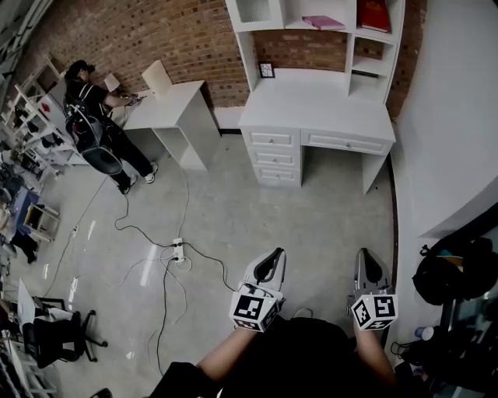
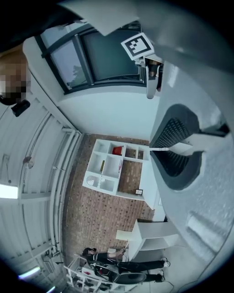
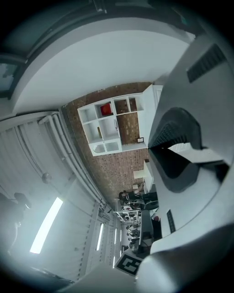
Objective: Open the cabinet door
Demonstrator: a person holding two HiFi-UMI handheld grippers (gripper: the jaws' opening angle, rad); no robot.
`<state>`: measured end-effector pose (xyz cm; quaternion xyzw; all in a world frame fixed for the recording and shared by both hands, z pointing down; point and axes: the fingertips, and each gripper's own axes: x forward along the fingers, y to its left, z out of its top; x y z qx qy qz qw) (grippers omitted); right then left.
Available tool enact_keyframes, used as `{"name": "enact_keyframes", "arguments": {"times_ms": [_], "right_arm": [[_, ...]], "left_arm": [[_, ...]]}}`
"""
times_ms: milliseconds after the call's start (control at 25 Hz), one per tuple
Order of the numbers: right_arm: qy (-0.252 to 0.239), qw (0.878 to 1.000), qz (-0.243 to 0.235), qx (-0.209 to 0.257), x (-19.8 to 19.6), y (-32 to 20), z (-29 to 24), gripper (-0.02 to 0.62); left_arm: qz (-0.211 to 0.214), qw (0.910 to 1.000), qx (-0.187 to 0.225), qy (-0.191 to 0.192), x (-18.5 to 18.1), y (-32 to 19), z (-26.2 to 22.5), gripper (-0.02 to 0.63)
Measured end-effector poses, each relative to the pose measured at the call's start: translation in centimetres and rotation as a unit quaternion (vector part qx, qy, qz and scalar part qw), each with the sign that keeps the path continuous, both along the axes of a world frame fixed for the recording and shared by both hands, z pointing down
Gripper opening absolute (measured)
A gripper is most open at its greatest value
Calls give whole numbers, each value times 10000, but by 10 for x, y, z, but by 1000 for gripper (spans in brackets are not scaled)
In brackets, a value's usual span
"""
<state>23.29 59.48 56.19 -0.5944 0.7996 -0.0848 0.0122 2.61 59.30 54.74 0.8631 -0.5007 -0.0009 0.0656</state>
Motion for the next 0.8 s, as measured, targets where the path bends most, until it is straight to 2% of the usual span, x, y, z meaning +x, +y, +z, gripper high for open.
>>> {"name": "enact_keyframes", "arguments": {"times_ms": [160, 320, 440, 560, 800], "right_arm": [[175, 9997, 163, 59, 9, 1, 1, 12], [273, 9990, 363, -36, 16, -2, 5, 225], [264, 9982, 533, -104, 26, -2, 8, 284], [193, 9970, 738, -91, 42, -1, 8, 319], [-11, 9964, 794, -299, 57, 3, 28, 321]], "left_arm": [[-105, 9999, -7, 17, -6, -1, 0, 24], [-330, 9994, -29, 20, -18, -7, 2, 216], [-527, 9981, 128, -296, -27, -11, 2, 336], [-534, 9980, 104, -329, -27, -14, 2, 357], [-494, 9981, 1, -368, -19, -15, 15, 357]]}}
